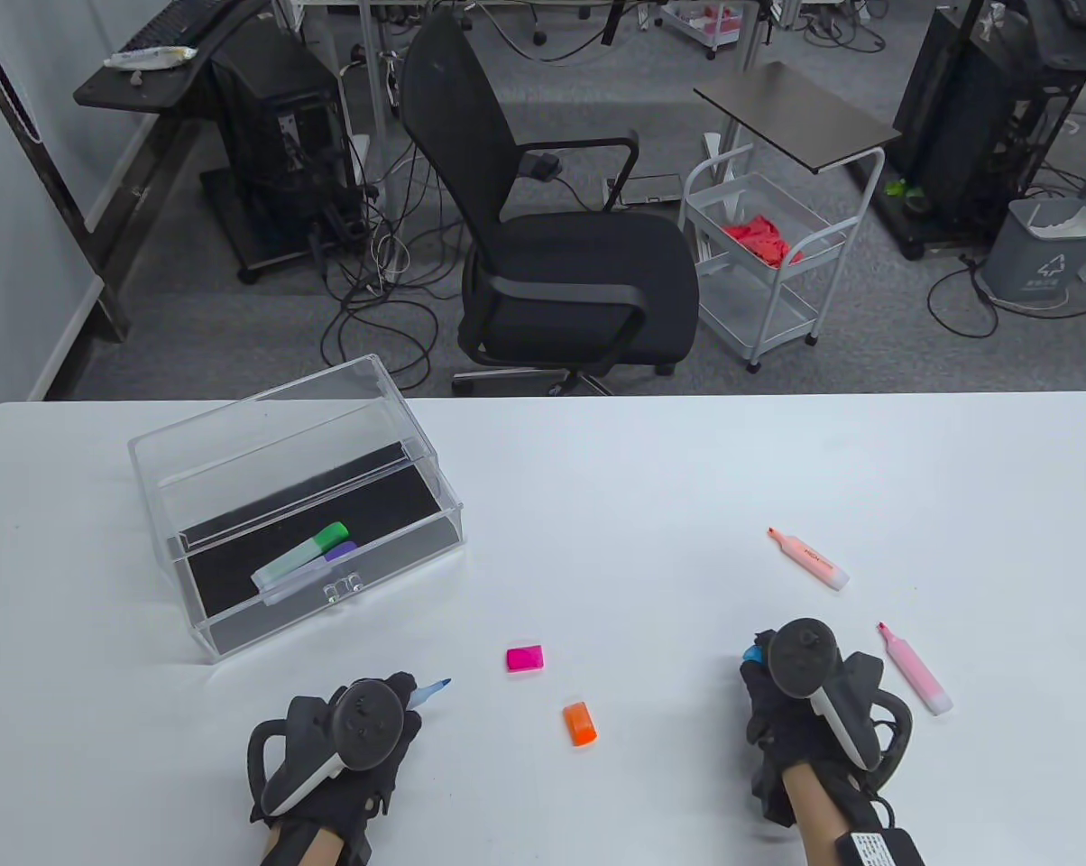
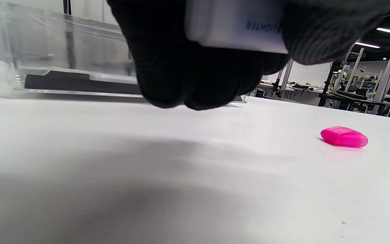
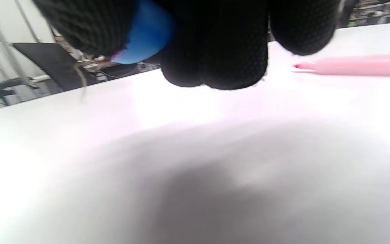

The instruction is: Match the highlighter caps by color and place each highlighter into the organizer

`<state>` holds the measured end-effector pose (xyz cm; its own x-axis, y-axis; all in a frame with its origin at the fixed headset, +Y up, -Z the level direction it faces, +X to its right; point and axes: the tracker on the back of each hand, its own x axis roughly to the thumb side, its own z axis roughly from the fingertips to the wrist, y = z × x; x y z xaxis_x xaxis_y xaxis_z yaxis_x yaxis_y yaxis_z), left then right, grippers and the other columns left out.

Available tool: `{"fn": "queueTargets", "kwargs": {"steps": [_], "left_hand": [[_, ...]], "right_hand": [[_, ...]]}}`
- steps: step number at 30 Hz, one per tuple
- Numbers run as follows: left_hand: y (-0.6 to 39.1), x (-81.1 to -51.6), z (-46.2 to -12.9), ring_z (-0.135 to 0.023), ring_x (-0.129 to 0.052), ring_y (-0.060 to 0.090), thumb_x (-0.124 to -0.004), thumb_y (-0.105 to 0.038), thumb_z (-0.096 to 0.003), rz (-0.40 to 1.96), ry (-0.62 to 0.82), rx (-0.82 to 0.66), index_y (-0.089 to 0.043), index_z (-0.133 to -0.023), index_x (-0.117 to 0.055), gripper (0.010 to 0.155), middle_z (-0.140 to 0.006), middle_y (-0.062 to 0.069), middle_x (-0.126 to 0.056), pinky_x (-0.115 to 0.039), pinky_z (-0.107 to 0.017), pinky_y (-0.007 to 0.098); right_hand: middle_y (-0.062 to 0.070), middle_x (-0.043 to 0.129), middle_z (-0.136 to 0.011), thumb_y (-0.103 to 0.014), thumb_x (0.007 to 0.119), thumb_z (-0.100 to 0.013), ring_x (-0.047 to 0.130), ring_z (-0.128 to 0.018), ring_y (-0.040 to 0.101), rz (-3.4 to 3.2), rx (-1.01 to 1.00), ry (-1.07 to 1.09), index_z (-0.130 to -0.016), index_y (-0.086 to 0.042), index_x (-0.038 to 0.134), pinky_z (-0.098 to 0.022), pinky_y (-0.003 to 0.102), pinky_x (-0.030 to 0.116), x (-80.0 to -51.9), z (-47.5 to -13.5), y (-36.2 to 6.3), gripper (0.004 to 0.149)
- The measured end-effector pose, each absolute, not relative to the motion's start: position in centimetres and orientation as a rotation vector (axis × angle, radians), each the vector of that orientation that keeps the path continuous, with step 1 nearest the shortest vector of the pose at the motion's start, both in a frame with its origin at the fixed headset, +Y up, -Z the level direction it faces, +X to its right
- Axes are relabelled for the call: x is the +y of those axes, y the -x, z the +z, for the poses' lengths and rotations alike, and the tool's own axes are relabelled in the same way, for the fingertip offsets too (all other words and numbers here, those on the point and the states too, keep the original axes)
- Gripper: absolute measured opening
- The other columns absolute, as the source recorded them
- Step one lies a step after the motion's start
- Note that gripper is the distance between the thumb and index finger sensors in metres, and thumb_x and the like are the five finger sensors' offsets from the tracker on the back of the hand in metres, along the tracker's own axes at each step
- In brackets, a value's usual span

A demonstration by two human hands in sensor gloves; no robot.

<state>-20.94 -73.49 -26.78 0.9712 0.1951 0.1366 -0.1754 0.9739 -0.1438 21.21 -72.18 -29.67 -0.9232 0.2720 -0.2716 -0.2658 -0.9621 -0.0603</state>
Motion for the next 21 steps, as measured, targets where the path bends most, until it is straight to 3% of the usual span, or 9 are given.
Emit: {"fn": "queueTargets", "kwargs": {"steps": [10, 21], "left_hand": [[20.2, -73.8, -26.8, -0.070, -0.100, 0.017, -0.070, -0.051, -0.0473, 0.202, 0.165, -0.213, -0.037, -0.101, -0.061, 0.056, -0.088, -0.009, -0.082, -0.093, -0.055, 0.033], [19.2, -74.1, -26.8, -0.070, -0.099, 0.017, -0.069, -0.051, -0.0475, 0.179, 0.187, -0.251, -0.037, -0.101, -0.061, 0.056, -0.088, -0.009, -0.081, -0.091, -0.055, 0.034]], "right_hand": [[0.010, 0.096, -0.076, -0.041, 0.082, -0.041, 0.098, -0.058, 0.027, 2.668, 0.035, 0.154, -0.087, -0.026, 0.084, -0.053, 0.057, 0.075, -71.9, -29.5, -15.6, 0.049], [0.008, 0.102, -0.072, -0.043, 0.090, -0.038, 0.104, -0.054, 0.025, 2.615, 0.054, -0.060, -0.084, -0.024, 0.086, -0.051, 0.056, 0.079, -71.8, -29.3, -10.4, 0.051]]}}
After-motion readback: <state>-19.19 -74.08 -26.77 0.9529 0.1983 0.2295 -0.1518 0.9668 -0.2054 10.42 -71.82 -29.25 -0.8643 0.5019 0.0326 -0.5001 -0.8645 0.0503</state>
